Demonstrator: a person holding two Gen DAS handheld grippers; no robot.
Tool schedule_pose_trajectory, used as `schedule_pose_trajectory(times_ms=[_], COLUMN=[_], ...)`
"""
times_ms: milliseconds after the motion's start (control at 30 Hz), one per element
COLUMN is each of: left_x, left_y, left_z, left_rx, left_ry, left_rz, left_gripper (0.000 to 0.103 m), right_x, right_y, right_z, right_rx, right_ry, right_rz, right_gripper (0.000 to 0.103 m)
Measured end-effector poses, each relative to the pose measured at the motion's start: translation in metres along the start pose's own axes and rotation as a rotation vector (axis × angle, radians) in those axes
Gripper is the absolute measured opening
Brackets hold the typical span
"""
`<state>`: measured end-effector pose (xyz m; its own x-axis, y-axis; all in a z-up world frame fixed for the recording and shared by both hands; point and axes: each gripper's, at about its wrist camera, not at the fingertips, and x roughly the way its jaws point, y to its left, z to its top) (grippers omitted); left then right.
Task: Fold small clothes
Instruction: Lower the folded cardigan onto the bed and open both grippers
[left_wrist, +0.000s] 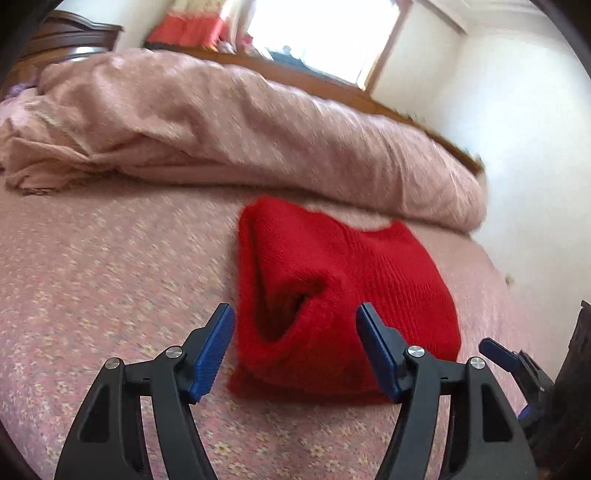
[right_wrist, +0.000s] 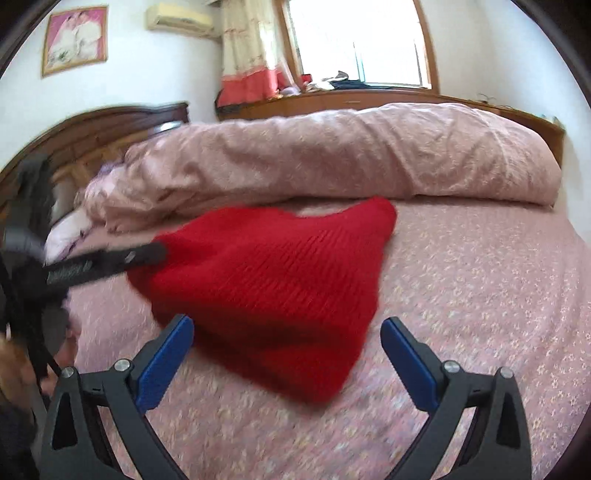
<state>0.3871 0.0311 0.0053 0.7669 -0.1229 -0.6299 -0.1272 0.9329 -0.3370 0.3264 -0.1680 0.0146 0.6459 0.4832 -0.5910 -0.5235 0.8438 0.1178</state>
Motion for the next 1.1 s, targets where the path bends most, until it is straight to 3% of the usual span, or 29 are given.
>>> schedule_pose_trajectory(times_ms=[67,100,133,167,200,333,400,533,633,700,833,933,1100], left_x=[0.006,0.007,0.008,0.007,0.005,0.003,0.005,0.005,-0.010,-0.029,-0.058,-0.069,-0.085], left_y=[-0.007,-0.010,-0.011,-0.010,-0.008,-0.011,-0.017,-0.022,-0.025,-0.027,-0.026,-0.023,-0.021], left_z=[-0.005,-0.007,-0.009,-0.011,-0.013,-0.018,-0.019,-0.017,-0.013,-0.012,-0.017,-0.032,-0.060], left_rx=[0.044,0.060,0.063,0.051,0.037,0.033,0.069,0.122,0.134,0.148,0.184,0.222,0.208], left_ry=[0.000,-0.006,0.002,0.000,-0.002,0.012,0.015,0.017,0.009,-0.039,-0.101,-0.078,-0.098], left_rz=[0.037,0.056,0.069,0.053,0.032,0.004,0.031,0.116,0.136,0.171,0.238,0.243,0.227], left_gripper=[0.047,0.021,0.021,0.021,0.019,0.019,0.019,0.031,0.036,0.039,0.040,0.040,0.043], right_x=[0.008,0.012,0.016,0.025,0.028,0.024,0.023,0.021,0.005,-0.003,-0.030,-0.050,-0.077], right_y=[0.011,0.014,0.016,0.014,0.009,-0.024,-0.027,-0.017,-0.010,-0.008,-0.004,-0.001,0.005], right_z=[-0.010,-0.015,-0.020,-0.025,-0.027,-0.018,-0.015,-0.021,-0.026,-0.025,-0.025,-0.025,-0.035], right_rx=[-0.081,-0.114,-0.141,-0.171,-0.166,0.005,-0.004,-0.013,-0.017,0.004,0.067,0.098,0.093], right_ry=[0.039,0.060,0.083,0.117,0.129,0.112,0.111,0.129,0.083,0.055,-0.007,-0.056,-0.108], right_rz=[-0.056,-0.076,-0.099,-0.175,-0.210,-0.176,-0.211,-0.189,-0.175,-0.160,-0.160,-0.160,-0.160], right_gripper=[0.096,0.087,0.052,0.032,0.032,0.028,0.028,0.033,0.034,0.035,0.044,0.054,0.055])
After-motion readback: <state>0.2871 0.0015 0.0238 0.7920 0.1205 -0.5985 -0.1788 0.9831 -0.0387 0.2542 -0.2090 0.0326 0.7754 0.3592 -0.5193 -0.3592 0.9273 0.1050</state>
